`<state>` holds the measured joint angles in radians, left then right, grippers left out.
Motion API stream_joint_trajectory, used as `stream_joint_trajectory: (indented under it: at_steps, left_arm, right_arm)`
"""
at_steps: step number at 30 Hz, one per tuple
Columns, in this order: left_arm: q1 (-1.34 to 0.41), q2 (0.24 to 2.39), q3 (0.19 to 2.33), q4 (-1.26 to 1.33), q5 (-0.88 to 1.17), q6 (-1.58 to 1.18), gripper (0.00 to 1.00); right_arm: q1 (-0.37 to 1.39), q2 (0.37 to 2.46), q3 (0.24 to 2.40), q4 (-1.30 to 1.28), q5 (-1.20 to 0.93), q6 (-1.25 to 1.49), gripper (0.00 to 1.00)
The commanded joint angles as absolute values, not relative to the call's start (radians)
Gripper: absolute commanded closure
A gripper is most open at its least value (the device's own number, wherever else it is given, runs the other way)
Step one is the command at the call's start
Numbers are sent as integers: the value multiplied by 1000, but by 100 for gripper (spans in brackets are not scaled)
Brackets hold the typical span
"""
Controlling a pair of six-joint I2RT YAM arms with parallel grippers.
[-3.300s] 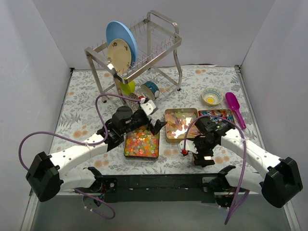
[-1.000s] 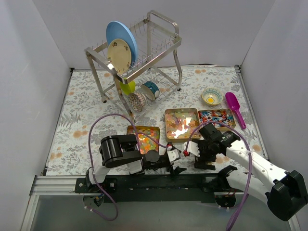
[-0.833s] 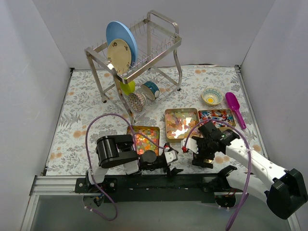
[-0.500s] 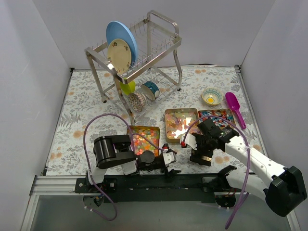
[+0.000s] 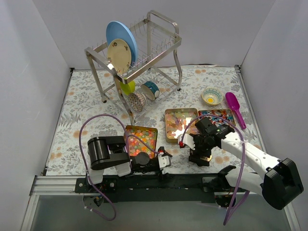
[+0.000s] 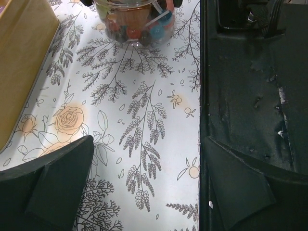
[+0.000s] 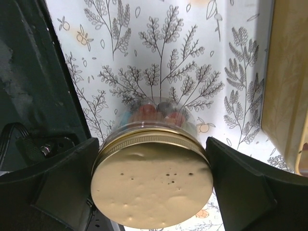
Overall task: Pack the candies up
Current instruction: Close the bottle lid on the packing bottle, then move the packing bottle to the center of the board.
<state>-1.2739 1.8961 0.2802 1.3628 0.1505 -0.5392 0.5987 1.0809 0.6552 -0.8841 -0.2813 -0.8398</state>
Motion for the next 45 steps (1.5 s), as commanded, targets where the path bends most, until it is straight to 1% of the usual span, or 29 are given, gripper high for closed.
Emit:
stream_joint_trajectory:
  at_steps: [1, 12, 19, 23, 27, 28, 32, 36, 39, 41, 45]
  left_arm:
    - [-1276, 1847, 268, 1839, 155, -508, 2]
    - [-1259, 1829, 262, 1839, 138, -457, 2]
    - [-1258, 1835, 256, 1838, 149, -456, 2]
    - [-1258, 1822, 245, 1838, 135, -454, 2]
    - [-1258, 1812, 219, 1836, 179, -459, 2]
    - [-1258, 1822, 230, 1838, 186, -481, 2]
    - [-1256, 1919, 339, 1838, 181, -485, 2]
    - [-1224, 2037, 486, 1839, 166, -480, 2]
    - [-1215, 2126, 601, 1839, 158, -480, 2]
    - [-1213, 2182, 664, 1839, 164, -477, 2]
    - [-1213, 2238, 727, 1839, 164, -502, 2]
  right_arm:
    - [610, 1095, 724, -864, -340, -842, 2]
    - [624, 1109, 779, -905, -357, -853, 2]
    - [626, 1097, 801, -948, -423, -874, 2]
    - [626, 1109, 879, -1017, -521, -891, 2]
    - [620, 1129, 1047, -1060, -555, -841, 2]
    - [612, 1140, 1074, -1078, -551, -827, 3]
    - [562, 1150, 1147, -1072, -503, -786, 11]
    - [442, 1140, 1166, -1051, -496, -747, 13]
    - [390, 1129, 1172, -1060, -463, -735, 13]
    - [367, 1121, 1175, -1075, -448, -739, 12]
    - [292, 1080, 1151, -1092, -440, -762, 11]
